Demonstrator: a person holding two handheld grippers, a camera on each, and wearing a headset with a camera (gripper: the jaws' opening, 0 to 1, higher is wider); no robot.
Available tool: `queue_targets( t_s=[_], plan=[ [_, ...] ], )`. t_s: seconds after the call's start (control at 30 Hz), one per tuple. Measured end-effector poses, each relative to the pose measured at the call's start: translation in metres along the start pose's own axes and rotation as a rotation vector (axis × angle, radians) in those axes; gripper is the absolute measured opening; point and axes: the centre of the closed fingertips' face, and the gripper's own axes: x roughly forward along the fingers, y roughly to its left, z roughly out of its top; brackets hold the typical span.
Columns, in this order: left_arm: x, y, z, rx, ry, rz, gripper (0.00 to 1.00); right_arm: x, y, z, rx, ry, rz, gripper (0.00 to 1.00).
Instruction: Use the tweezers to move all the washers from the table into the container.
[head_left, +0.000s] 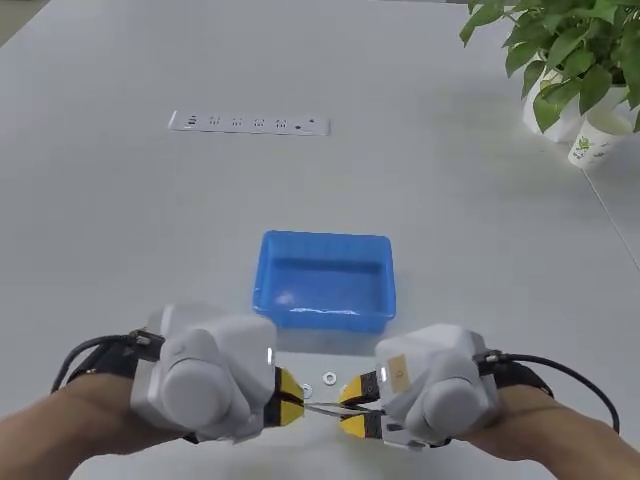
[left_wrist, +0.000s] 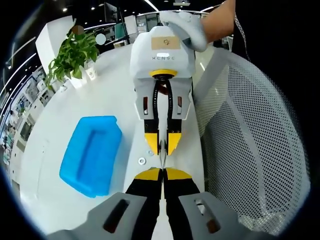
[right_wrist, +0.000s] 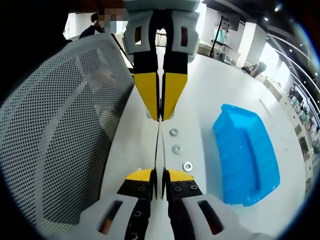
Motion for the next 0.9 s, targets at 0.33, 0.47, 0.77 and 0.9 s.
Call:
queue_targets(
  t_s=[0.33,0.47,0.77,0.9],
  plan=[
    [-0.017,0.006,0.032,0.038,-0.062,-0.004,0.04,-0.005,-0.007,0.018,0.041,-0.076,-0.037,0.11],
    [-0.017,0.007,0.036,0.041,-0.078,-0.014,0.04,-0.003,-0.007,0.022,0.052,-0.096,-0.041,0.11],
    [-0.011,0.001,0.043,0.039,-0.111,-0.042,0.04,0.003,-0.001,0.023,0.091,-0.125,-0.037,0.11],
    [-0.008,0.001,0.045,0.043,-0.131,-0.048,0.05,0.002,-0.001,0.022,0.103,-0.129,-0.038,0.1]
  ],
)
